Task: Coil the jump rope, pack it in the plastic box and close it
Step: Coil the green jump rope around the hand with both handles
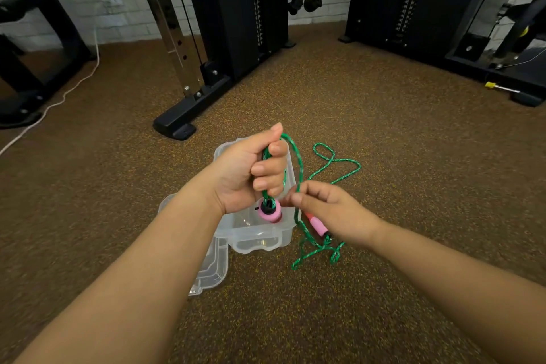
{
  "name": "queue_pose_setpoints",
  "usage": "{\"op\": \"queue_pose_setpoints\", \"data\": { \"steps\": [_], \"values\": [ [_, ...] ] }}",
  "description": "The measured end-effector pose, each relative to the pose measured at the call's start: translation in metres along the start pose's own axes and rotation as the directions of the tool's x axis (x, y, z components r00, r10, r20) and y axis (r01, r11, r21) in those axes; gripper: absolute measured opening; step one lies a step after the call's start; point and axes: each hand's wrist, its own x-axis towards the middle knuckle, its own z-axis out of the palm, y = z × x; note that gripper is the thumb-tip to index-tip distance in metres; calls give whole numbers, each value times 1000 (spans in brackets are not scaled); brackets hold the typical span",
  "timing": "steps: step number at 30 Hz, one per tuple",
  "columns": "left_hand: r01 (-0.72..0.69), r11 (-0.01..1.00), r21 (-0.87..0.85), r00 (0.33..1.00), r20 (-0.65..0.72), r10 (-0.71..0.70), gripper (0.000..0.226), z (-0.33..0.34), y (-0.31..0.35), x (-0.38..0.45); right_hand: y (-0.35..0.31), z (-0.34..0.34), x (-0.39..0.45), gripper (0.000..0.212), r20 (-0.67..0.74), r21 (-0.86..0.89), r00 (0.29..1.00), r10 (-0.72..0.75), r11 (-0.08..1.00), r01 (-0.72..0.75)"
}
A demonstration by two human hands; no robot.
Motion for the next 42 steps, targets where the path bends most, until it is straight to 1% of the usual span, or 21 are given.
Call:
{"op": "queue_pose_setpoints", "data": {
  "steps": [2,3,4,6,7,8,10,12,14,17,20,22,24,26,29,30,32,35,39,41,42],
  "values": [
    [-37,999,-37,997,-67,34,47,1,1,1,-3,1,2,21,-110,213,992,59,976,-35],
    [-61,996,-64,993,-106,55,45,2,3,1,-1,0,3,25,-149,238,985,90,970,-52],
    [-88,992,-95,987,-141,74,43,2,4,2,4,-2,2,31,-188,173,978,96,983,-63],
    [-152,976,-154,973,-197,121,40,0,4,2,16,-6,-4,43,-235,-155,972,34,985,-72],
    [-188,967,-172,966,-210,150,41,-1,4,3,19,-6,-9,43,-232,-341,972,-33,939,-49],
    [-214,960,-182,963,-204,176,45,-3,4,4,21,-6,-14,37,-201,-488,974,-104,873,-8],
    [-237,953,-189,963,-175,205,61,-5,3,7,17,-4,-22,26,-100,-636,977,-189,767,83],
    [-222,958,-182,968,-163,193,76,-7,1,9,5,3,-28,28,20,-698,968,-248,690,191],
    [-191,978,-87,972,-158,175,85,-6,-1,10,-13,7,-31,31,86,-660,952,-294,699,276],
    [-106,983,148,982,-140,127,92,1,-5,12,-42,6,-29,25,64,-493,939,-337,807,324],
    [-31,953,302,996,-73,56,97,9,-5,9,-69,-2,-21,21,6,-343,949,-316,891,299],
    [-8,898,440,1000,-7,13,100,10,-4,6,-82,-13,-16,23,-56,-248,959,-279,934,258],
    [26,862,507,998,36,-52,105,8,-3,3,-91,-25,-9,24,-108,-284,957,-268,931,229],
    [22,868,496,993,90,-77,100,9,-2,-1,-93,-34,-2,24,-127,-337,953,-275,916,219],
    [-56,896,441,983,183,-29,54,16,0,-7,-89,-34,6,22,-159,-335,950,-267,920,203],
    [-69,906,418,980,198,-17,46,18,2,-8,-86,-33,7,21,-167,-330,947,-274,921,209],
    [-92,932,351,977,210,18,43,17,3,-9,-80,-27,7,20,-176,-305,944,-278,927,216],
    [-124,966,227,982,167,87,42,15,7,-9,-64,-20,5,21,-178,-263,942,-283,937,231],
    [-134,989,55,984,129,126,43,9,14,-9,-46,-12,-3,23,-223,-325,928,-300,920,220],
    [-121,992,26,987,114,117,45,5,16,-9,-45,-11,-5,25,-242,-362,924,-295,911,196],
    [-115,993,19,987,112,112,45,3,16,-9,-44,-11,-5,28,-256,-344,927,-275,922,178]
  ]
}}
